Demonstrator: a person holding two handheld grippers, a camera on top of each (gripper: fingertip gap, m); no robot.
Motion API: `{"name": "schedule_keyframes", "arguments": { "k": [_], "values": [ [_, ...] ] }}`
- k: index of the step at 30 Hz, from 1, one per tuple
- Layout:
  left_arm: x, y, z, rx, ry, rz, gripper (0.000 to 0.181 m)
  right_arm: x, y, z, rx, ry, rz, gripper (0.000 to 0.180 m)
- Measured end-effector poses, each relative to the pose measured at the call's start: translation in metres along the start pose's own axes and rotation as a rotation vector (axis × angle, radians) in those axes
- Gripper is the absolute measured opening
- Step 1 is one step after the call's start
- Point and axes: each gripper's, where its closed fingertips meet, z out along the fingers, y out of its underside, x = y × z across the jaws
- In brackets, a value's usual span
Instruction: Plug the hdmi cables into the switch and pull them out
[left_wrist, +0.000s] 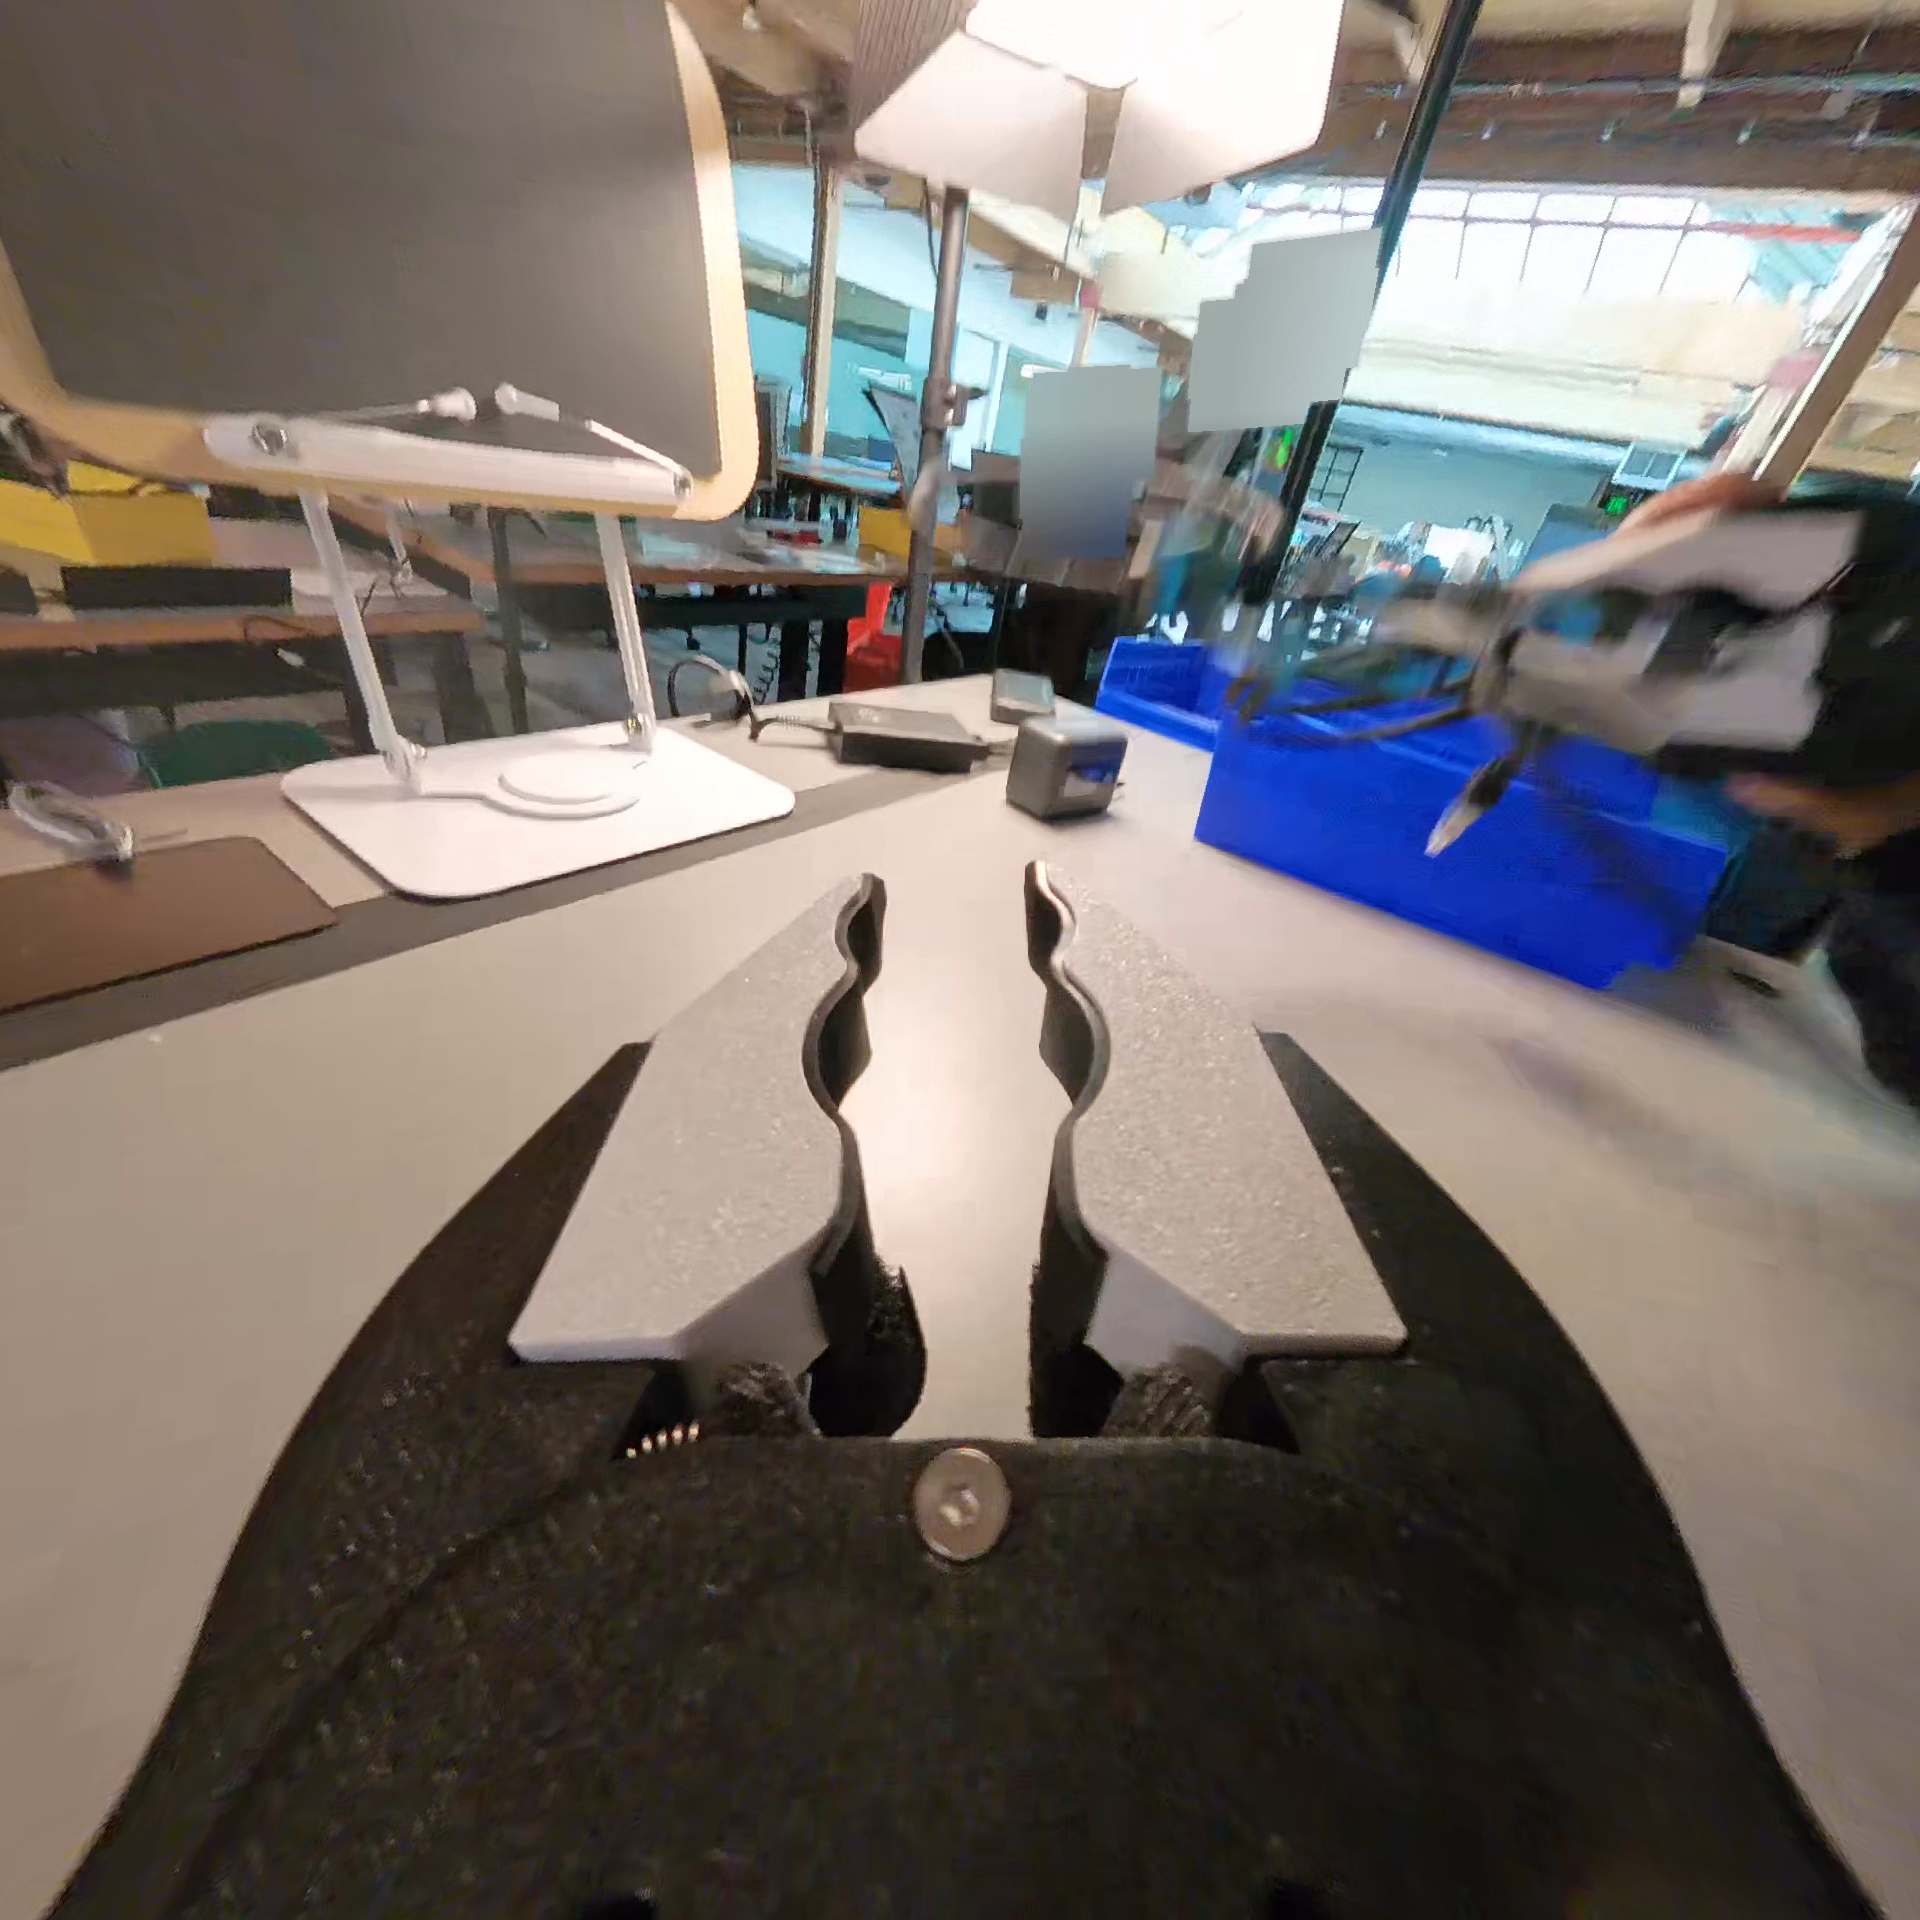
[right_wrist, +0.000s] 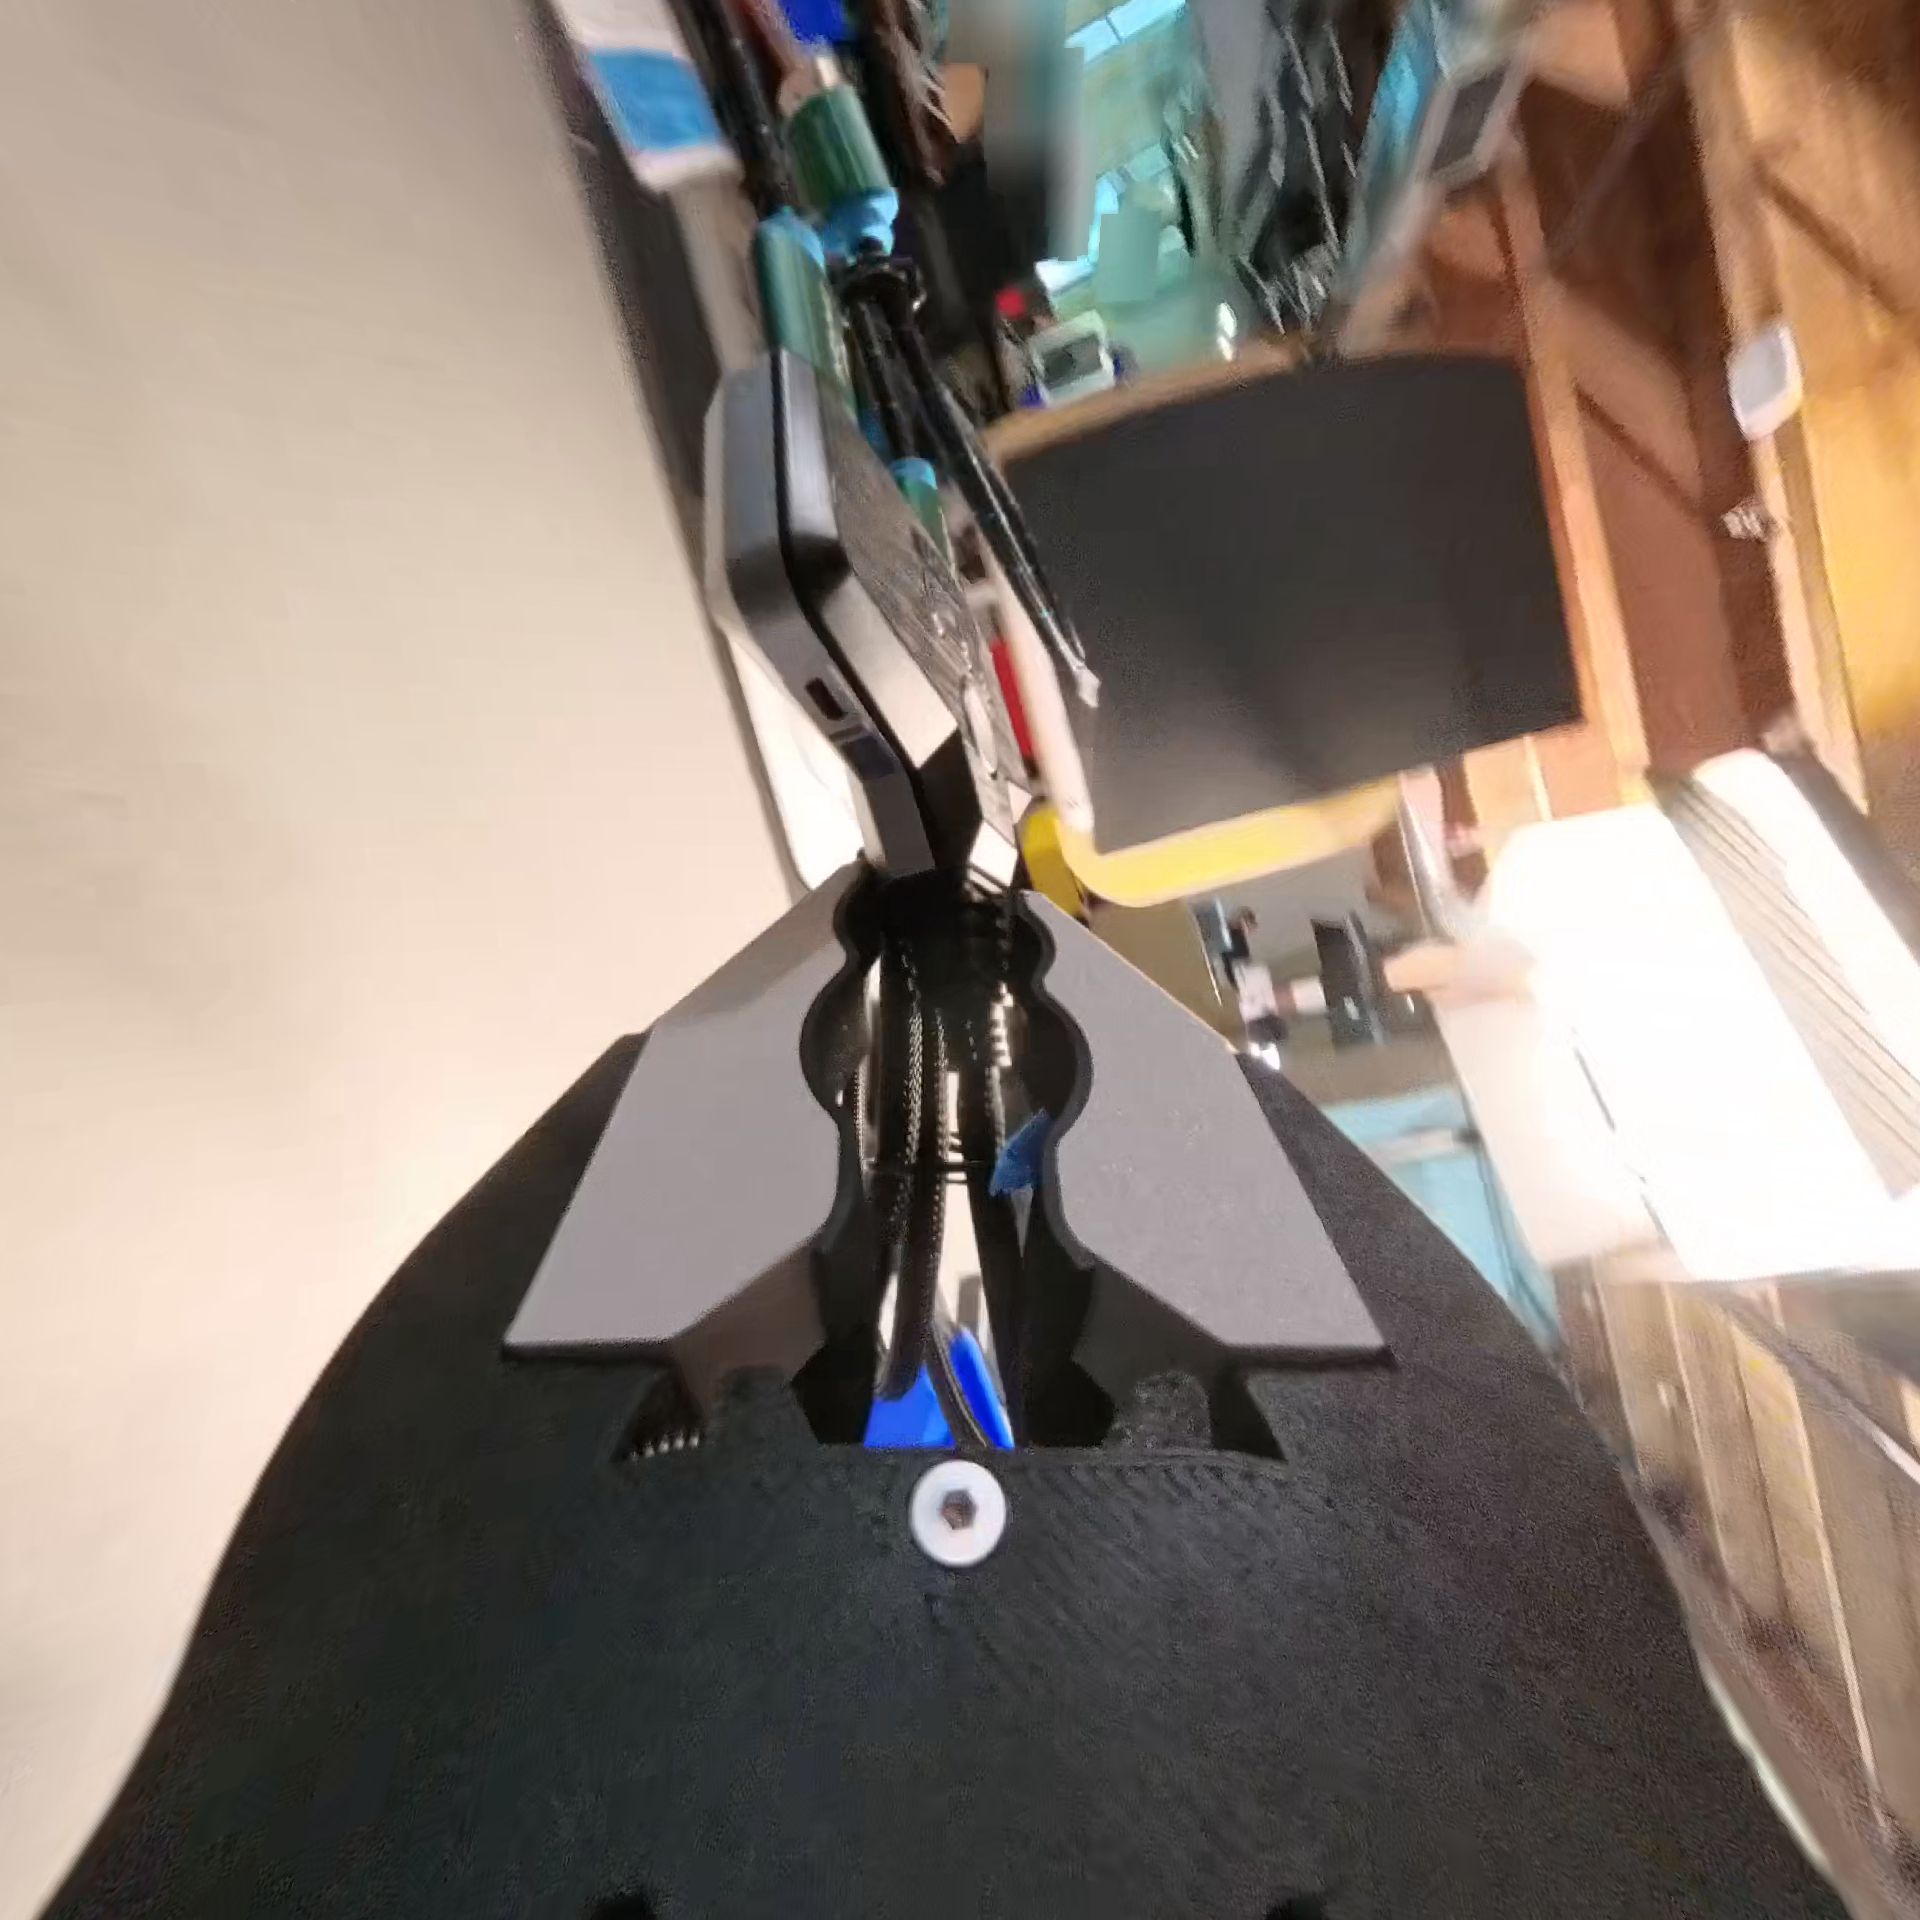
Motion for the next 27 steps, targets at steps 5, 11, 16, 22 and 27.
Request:
{"name": "schedule_keyframes", "arguments": {
  "k": [5,11,16,22,27],
  "values": [
    [0.009,0.033,0.014,-0.144,-0.007,0.108,0.028,0.090,0.074,-0.067,-0.280,0.160,0.148,0.023],
    [0.029,0.052,0.024,-0.206,0.040,0.177,0.028,0.083,0.211,-0.126,-0.724,0.194,0.259,0.022],
    [0.034,0.066,0.029,-0.243,0.052,0.194,0.027,0.018,0.279,-0.132,-0.946,0.006,0.215,0.020],
    [0.038,0.065,0.029,-0.228,0.047,0.195,0.027,-0.041,0.285,-0.114,-0.967,-0.281,0.125,0.024],
    [0.039,0.067,0.030,-0.241,0.049,0.201,0.026,-0.069,0.287,-0.095,-0.947,-0.429,0.097,0.025]
  ]
}}
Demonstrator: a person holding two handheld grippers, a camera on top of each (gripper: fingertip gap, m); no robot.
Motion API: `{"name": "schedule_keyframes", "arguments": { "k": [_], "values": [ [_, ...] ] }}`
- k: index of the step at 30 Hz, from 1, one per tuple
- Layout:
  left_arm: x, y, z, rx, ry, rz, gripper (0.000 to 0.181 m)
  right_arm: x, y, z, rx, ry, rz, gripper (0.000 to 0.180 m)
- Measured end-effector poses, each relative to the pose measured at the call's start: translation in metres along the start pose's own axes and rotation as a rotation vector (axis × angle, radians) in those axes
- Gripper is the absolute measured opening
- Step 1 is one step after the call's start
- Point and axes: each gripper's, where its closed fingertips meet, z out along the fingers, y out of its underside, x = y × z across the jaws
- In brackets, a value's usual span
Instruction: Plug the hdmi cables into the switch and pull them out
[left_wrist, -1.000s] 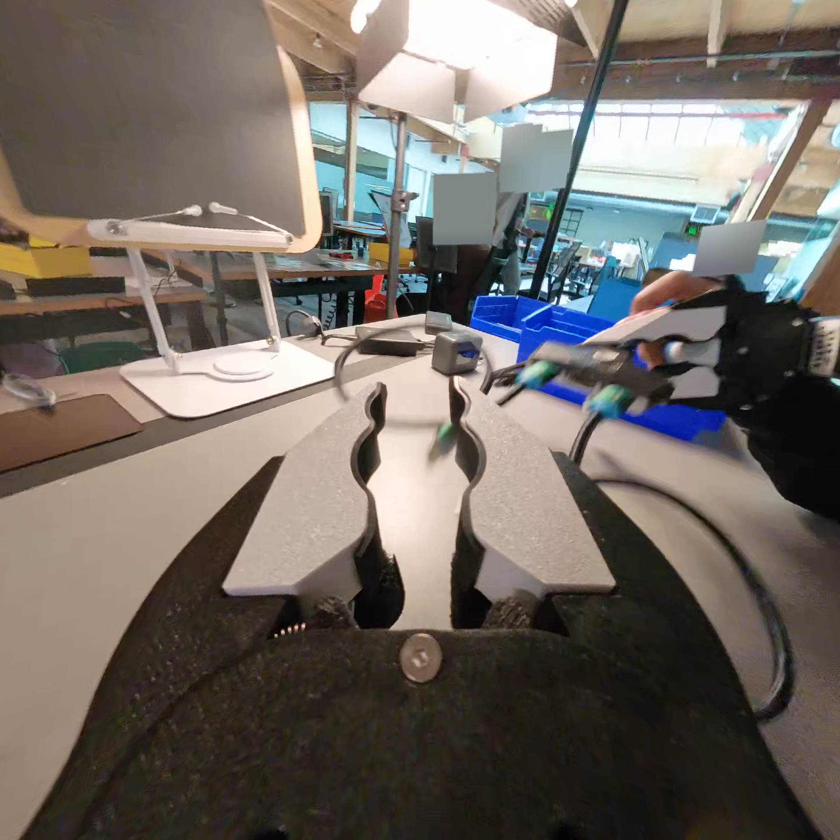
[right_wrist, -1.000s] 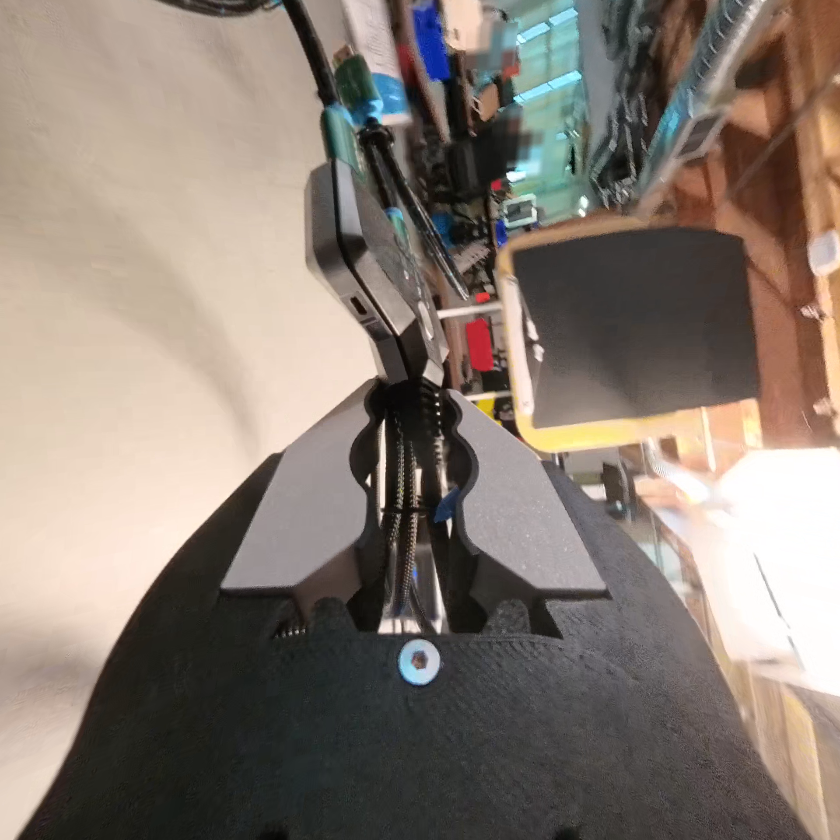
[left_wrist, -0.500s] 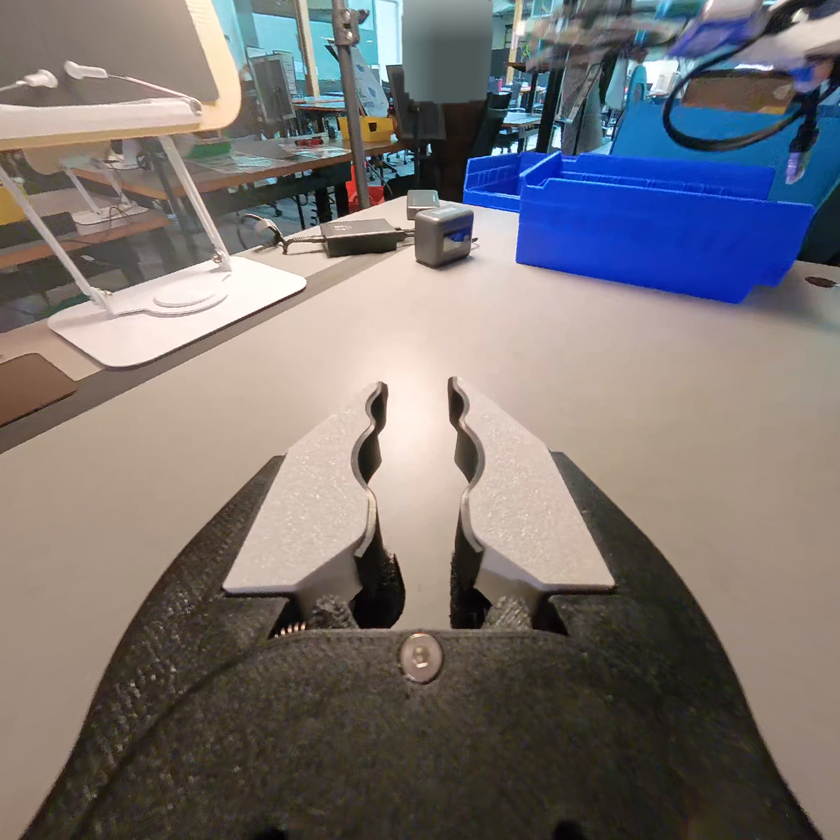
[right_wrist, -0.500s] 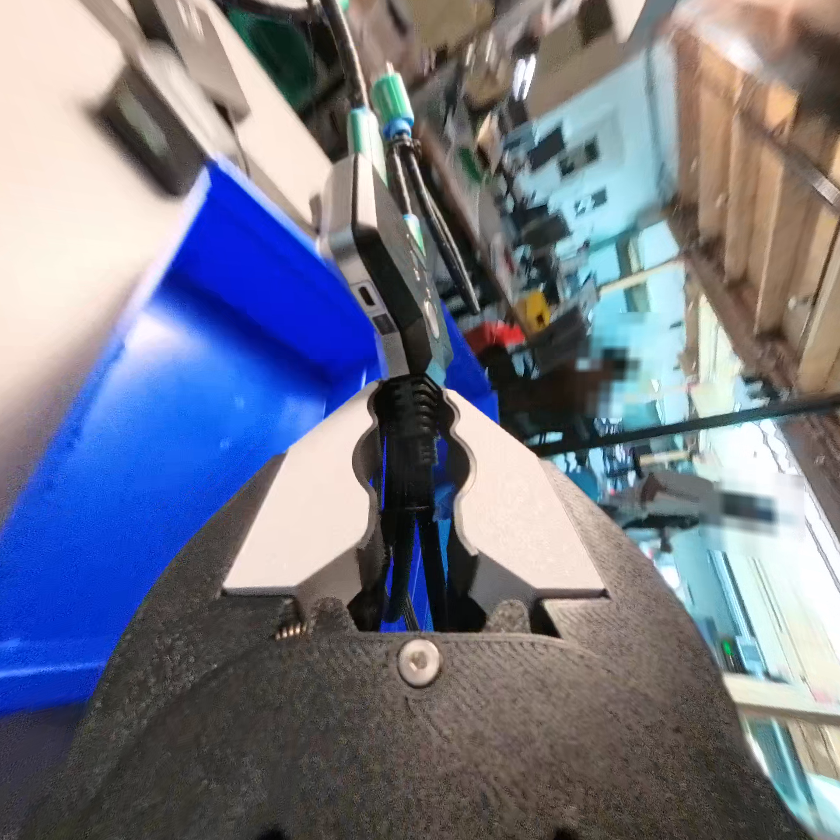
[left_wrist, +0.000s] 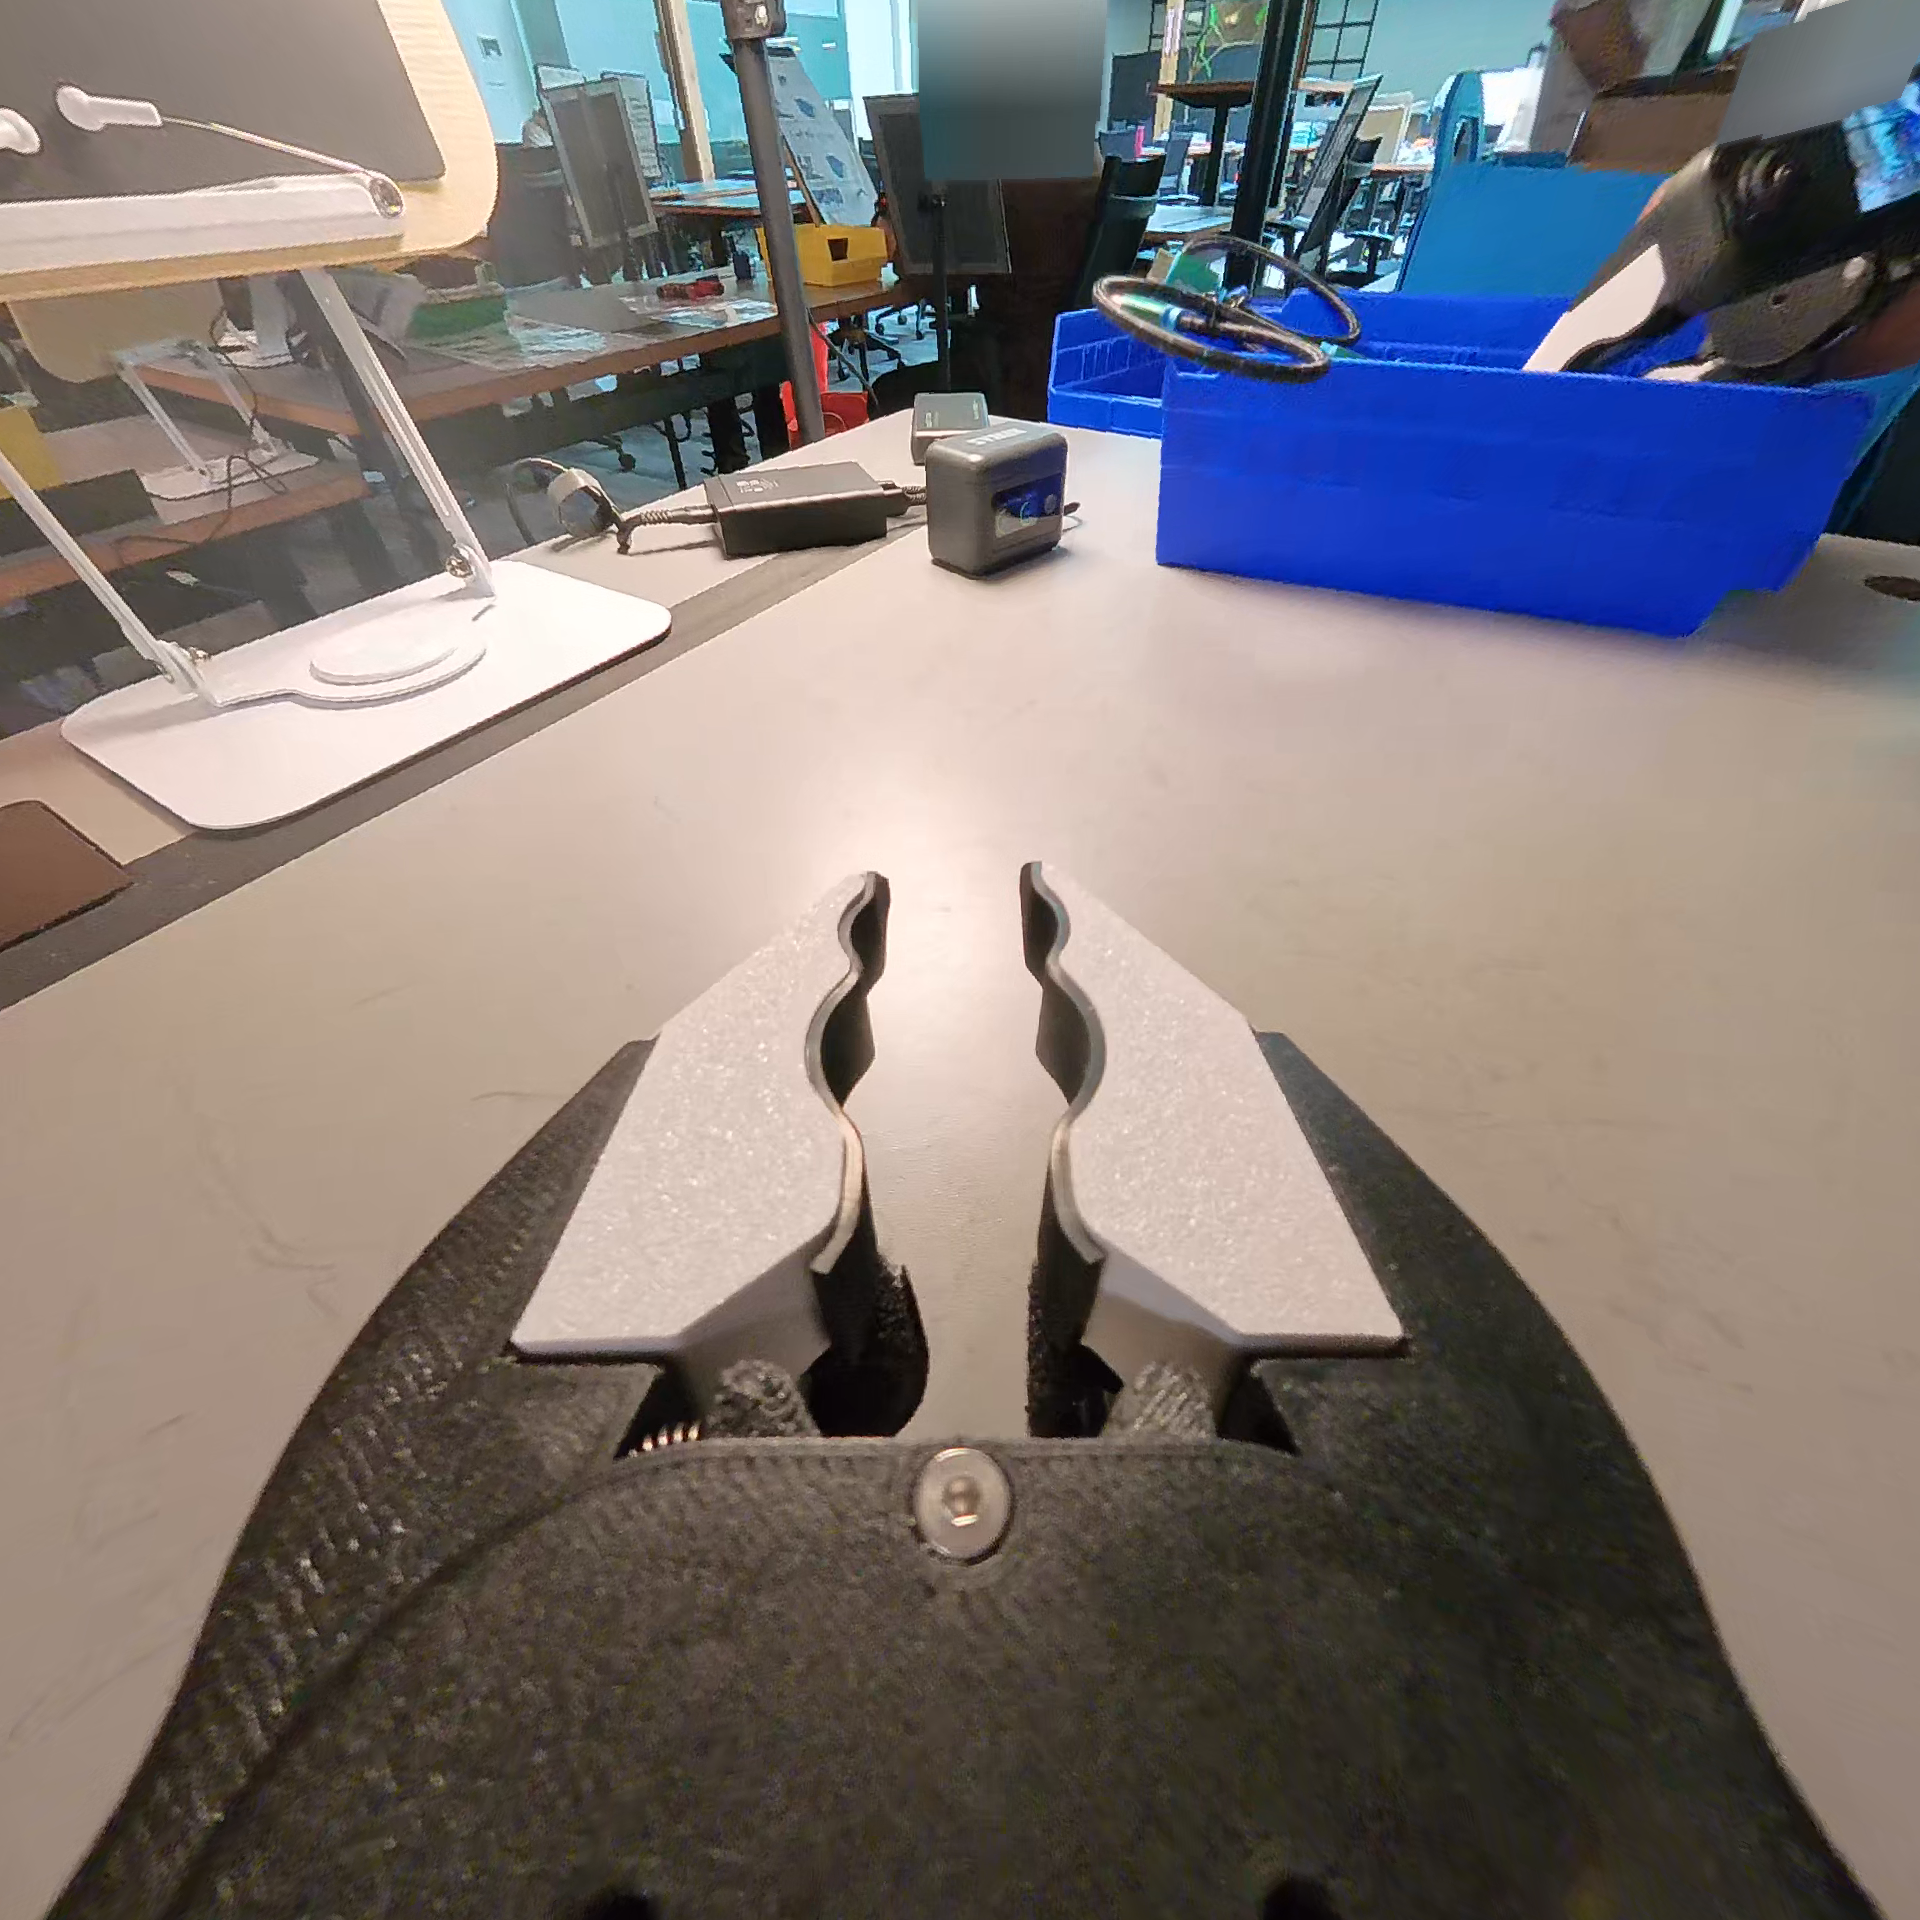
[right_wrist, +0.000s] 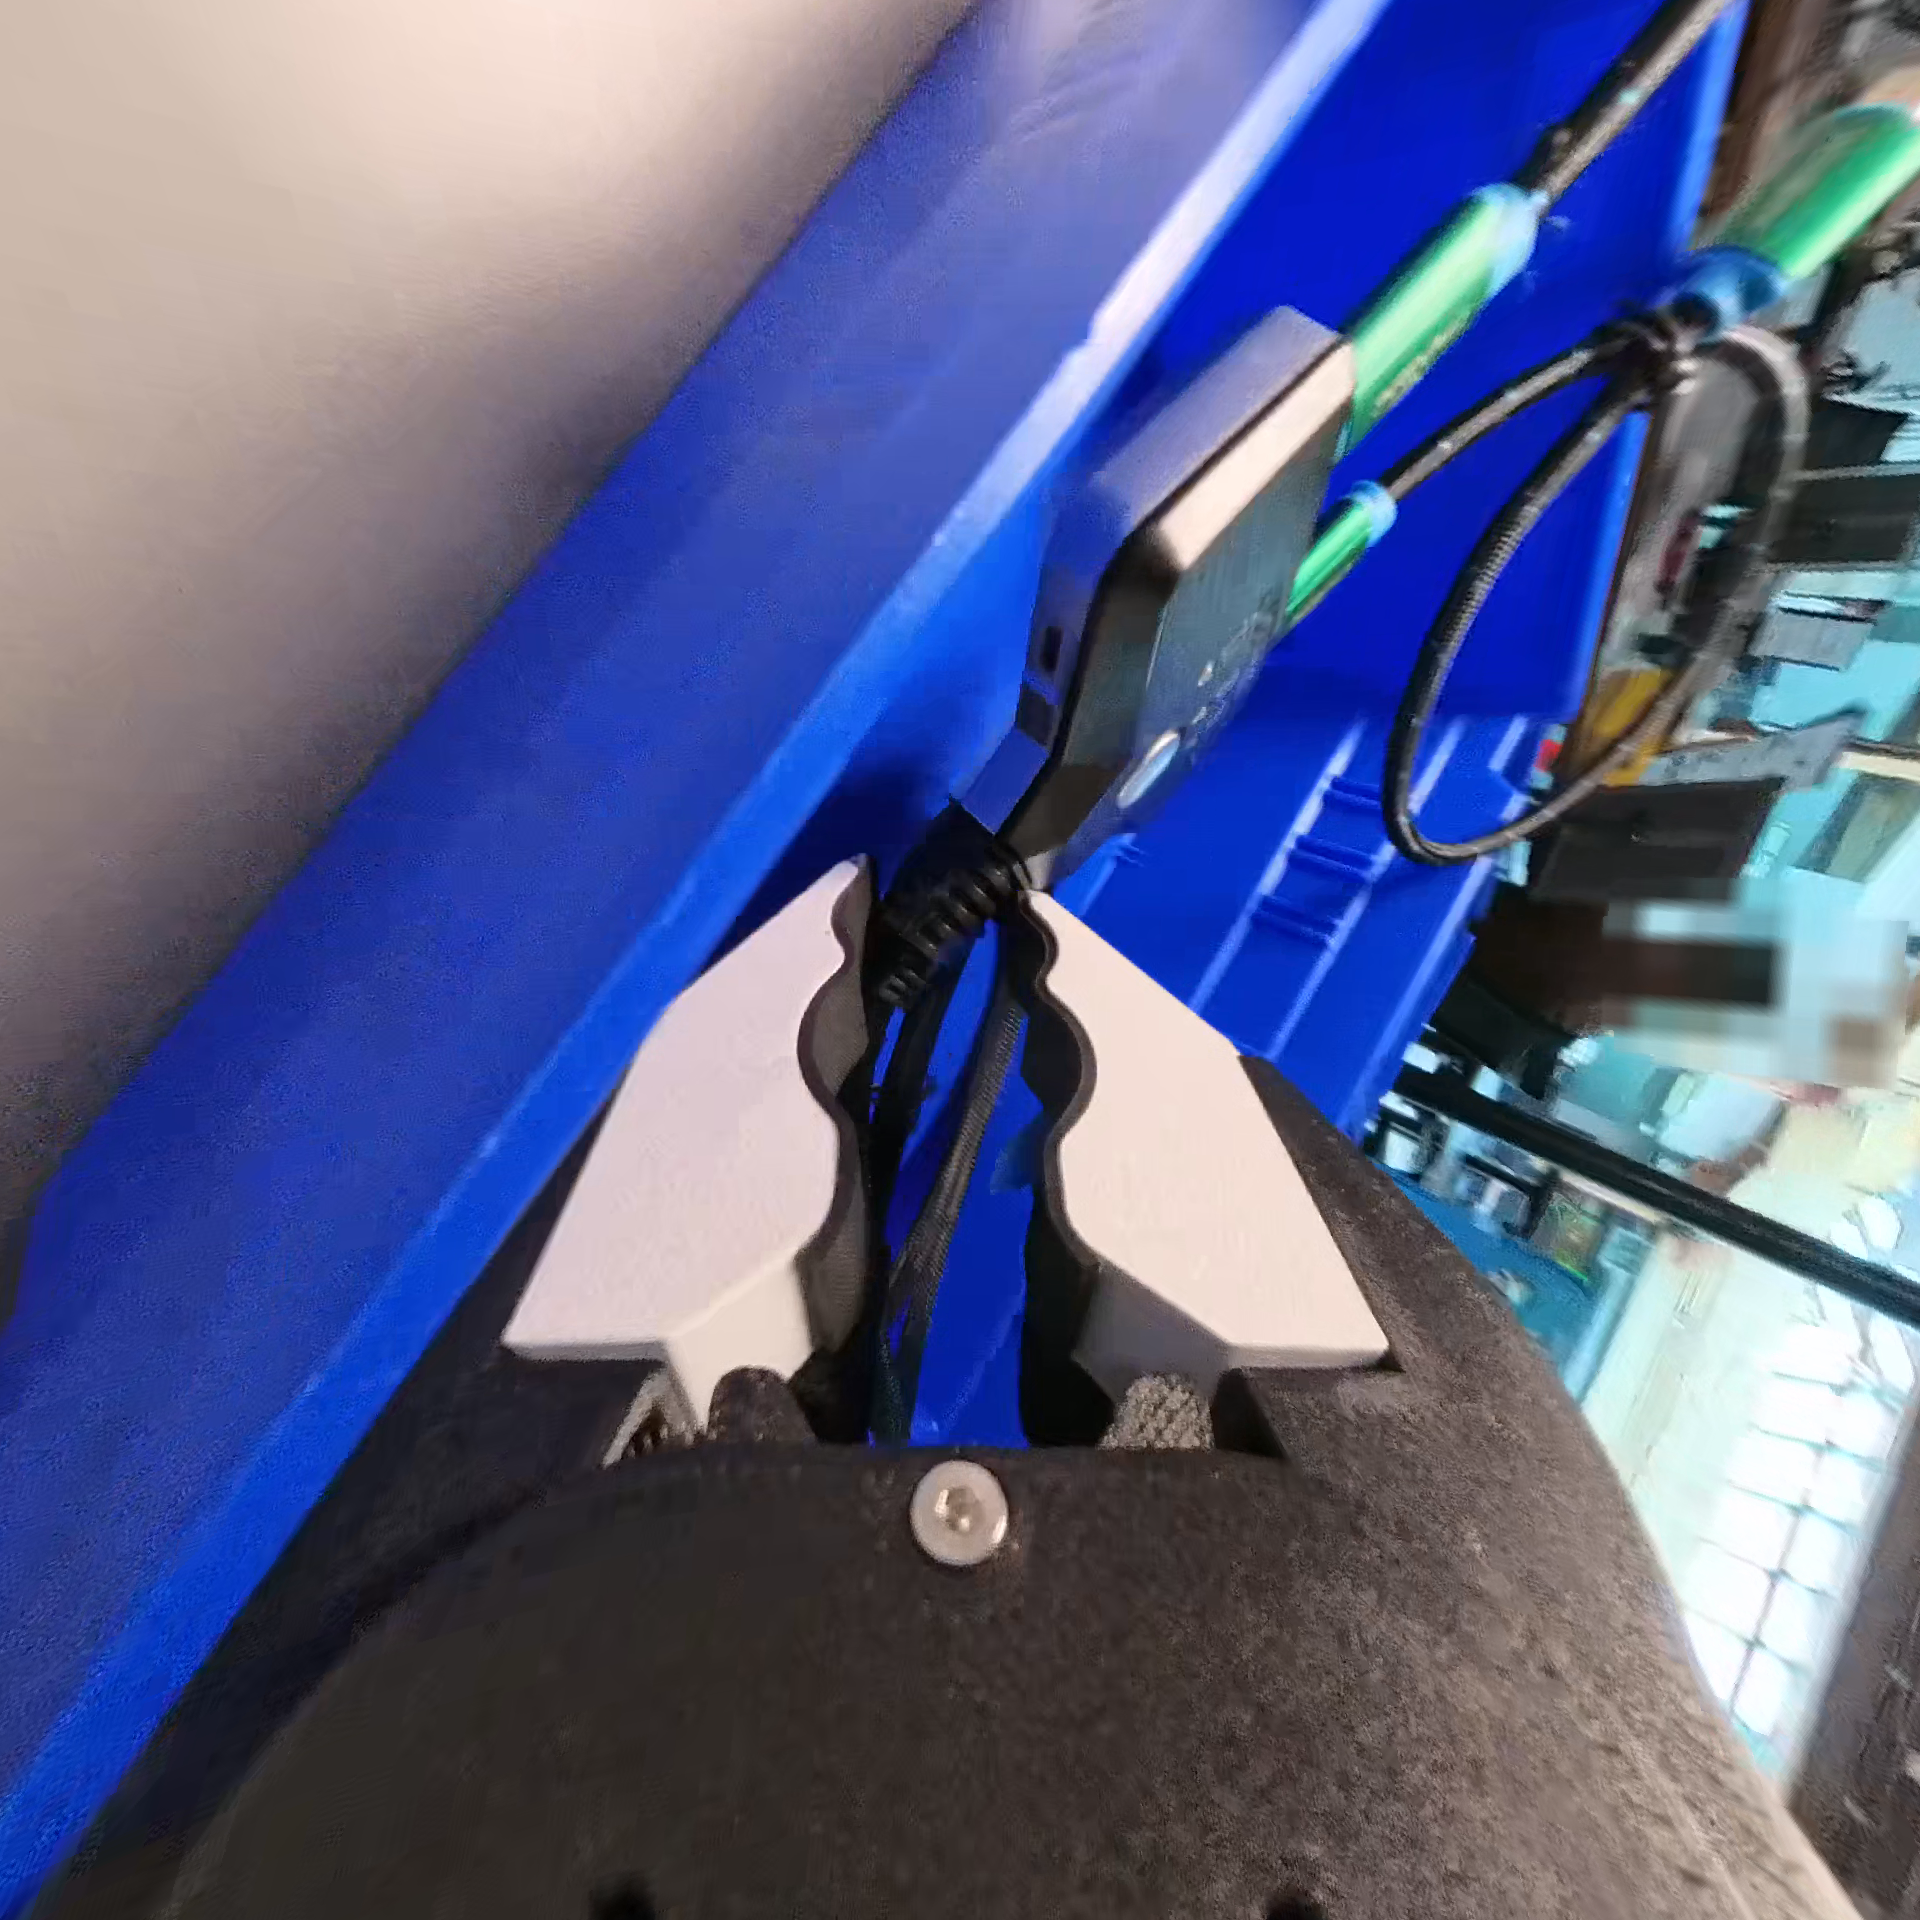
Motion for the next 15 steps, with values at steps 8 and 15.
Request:
{"name": "schedule_keyframes", "arguments": {
  "k": [8,15],
  "values": [
    [0.007,0.004,0.003,-0.030,0.029,0.005,0.026,-0.030,-0.010,0.012,0.105,-0.264,0.029,0.029],
    [0.011,0.007,0.004,-0.054,0.034,0.006,0.027,-0.003,-0.013,-0.036,0.389,-0.378,0.240,0.039]
  ]
}}
